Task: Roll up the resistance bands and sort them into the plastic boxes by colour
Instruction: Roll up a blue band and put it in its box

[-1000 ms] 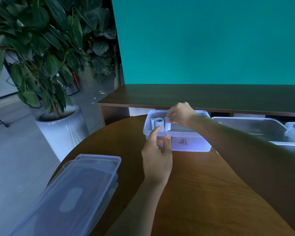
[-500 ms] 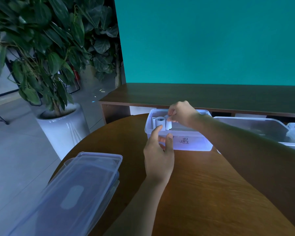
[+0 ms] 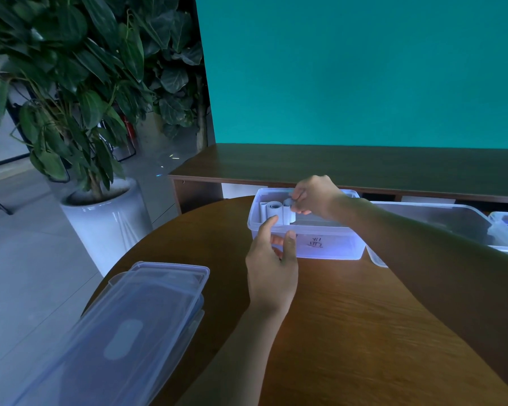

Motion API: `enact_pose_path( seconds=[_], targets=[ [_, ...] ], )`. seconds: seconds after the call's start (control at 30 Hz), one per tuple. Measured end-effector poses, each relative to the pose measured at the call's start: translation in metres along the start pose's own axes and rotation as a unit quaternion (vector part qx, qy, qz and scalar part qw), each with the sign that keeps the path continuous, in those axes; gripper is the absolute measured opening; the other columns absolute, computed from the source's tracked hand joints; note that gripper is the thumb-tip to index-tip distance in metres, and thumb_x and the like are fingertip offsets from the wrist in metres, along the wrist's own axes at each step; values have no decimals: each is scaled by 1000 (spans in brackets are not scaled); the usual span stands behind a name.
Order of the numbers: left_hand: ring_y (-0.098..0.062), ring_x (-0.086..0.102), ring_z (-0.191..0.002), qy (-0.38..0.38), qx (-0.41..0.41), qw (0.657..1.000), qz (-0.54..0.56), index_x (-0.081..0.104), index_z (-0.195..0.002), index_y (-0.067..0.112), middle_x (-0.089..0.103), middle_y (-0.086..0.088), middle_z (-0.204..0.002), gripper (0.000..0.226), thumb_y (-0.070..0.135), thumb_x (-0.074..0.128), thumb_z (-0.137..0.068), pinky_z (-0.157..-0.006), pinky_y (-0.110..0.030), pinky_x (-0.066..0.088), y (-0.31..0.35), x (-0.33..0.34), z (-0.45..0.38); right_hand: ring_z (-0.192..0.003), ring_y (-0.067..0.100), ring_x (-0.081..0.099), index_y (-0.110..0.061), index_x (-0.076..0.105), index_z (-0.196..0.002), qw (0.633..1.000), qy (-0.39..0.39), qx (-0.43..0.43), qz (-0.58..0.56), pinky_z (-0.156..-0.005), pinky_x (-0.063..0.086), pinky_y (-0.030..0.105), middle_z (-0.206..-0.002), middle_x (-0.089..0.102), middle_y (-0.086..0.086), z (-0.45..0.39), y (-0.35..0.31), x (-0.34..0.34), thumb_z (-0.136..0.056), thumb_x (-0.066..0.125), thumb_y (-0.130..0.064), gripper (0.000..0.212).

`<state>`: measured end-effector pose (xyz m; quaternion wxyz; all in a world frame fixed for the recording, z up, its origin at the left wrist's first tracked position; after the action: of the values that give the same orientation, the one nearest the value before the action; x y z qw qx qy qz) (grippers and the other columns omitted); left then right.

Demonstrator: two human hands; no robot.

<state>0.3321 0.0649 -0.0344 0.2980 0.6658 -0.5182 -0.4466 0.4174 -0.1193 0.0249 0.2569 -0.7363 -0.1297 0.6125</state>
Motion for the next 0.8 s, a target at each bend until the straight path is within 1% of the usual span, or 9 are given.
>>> enact_pose_path(
  seconds=[0.1,0.23,0.3,0.4,0.57,0.7,0.73,0.8],
  targets=[
    [0,61,-89,2,1,1000,6,49,-142,33,65,12,-107,44,45,52,-100,-65,-5,46,-1,0,0,-80,24,76,-6,73,-95,1000,7,11,-5,-85,62,38,-86,77,13,1,2,-2,-84,76,-3,12],
    [-1,62,-90,4,5,1000,5,49,-142,33,67,11,-108,44,46,52,-101,-65,-7,47,-2,0,0,-78,24,76,-4,73,-95,1000,7,21,-11,-82,63,37,-85,77,14,1,4,-3,-84,75,-2,11],
    [-2,62,-89,6,6,1000,6,50,-142,32,67,10,-108,43,44,53,-101,-65,-5,46,-1,0,0,-77,24,76,-4,74,-93,1000,8,22,-12,-81,63,36,-83,77,13,2,4,-4,-84,75,-2,10],
    [-1,62,-89,10,8,1000,1,51,-142,31,67,11,-107,43,44,54,-101,-64,-6,47,-1,-1,1,-75,24,76,-3,74,-91,1000,7,24,-14,-80,63,36,-81,76,13,2,5,-5,-83,75,-1,8],
    [-3,63,-87,10,6,1000,4,52,-142,32,66,12,-104,43,42,54,-101,-64,-6,47,0,-1,1,-71,24,73,-4,76,-84,1000,8,14,18,-80,63,37,-78,76,12,4,4,-7,-81,69,-2,8],
    [-3,64,-87,11,18,1000,0,51,-143,30,68,8,-106,44,41,54,-100,-61,-7,48,3,-1,2,-80,25,75,-5,76,-92,1000,13,13,11,-83,62,36,-84,77,11,8,5,-13,-83,73,-4,9],
    [-3,64,-87,16,24,1000,-5,51,-143,30,68,8,-105,44,41,54,-100,-61,-7,48,4,-2,3,-80,25,75,-5,75,-94,1000,18,8,7,-84,62,36,-86,76,11,11,6,-17,-83,74,-4,10],
    [-4,63,-82,29,42,999,-18,52,-142,30,68,9,-96,44,41,54,-100,-60,-8,46,9,-4,5,-79,23,75,-8,72,-95,1000,26,-2,-4,-84,61,32,-89,76,10,21,5,-26,-84,76,-5,13]
  ],
)
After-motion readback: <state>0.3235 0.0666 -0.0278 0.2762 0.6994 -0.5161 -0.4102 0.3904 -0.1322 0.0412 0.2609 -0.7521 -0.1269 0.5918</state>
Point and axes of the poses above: each hand's wrist, its own z-axis away from the middle knuckle, its own x-axis out of the palm, y = z × x, the point moved 5 cm from there along -z, towards the middle knuckle
